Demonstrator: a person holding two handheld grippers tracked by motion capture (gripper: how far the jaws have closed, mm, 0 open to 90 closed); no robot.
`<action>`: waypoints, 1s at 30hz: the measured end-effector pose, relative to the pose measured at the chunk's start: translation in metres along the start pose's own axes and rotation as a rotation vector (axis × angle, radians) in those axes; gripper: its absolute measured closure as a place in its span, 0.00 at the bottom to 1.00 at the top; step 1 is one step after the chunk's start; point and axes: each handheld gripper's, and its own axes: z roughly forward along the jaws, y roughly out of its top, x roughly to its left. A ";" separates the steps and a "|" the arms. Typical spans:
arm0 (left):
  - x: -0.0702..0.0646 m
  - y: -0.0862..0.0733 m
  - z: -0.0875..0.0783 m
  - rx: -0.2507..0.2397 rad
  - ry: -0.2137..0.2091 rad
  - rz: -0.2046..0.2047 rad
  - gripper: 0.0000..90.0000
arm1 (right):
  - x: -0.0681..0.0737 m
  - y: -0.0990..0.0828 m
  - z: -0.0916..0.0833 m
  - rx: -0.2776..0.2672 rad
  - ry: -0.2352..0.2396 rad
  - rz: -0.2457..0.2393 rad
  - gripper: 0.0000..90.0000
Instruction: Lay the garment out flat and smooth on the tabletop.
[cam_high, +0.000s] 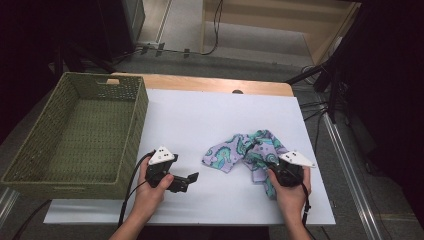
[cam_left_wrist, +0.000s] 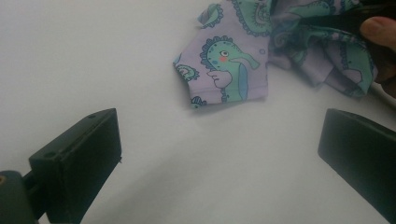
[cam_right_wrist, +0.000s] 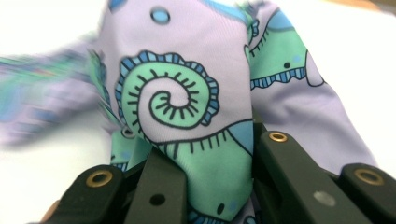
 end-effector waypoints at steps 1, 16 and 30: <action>0.000 0.000 0.000 0.002 -0.003 0.001 0.00 | 0.006 0.003 -0.002 -0.012 0.030 -0.008 0.86; -0.001 -0.002 0.003 0.004 -0.026 0.023 0.15 | 0.116 0.038 -0.044 -0.135 0.496 -0.220 0.86; -0.019 0.001 -0.006 -0.062 -0.151 0.187 1.00 | 0.091 0.038 -0.033 -0.129 0.499 -0.117 0.81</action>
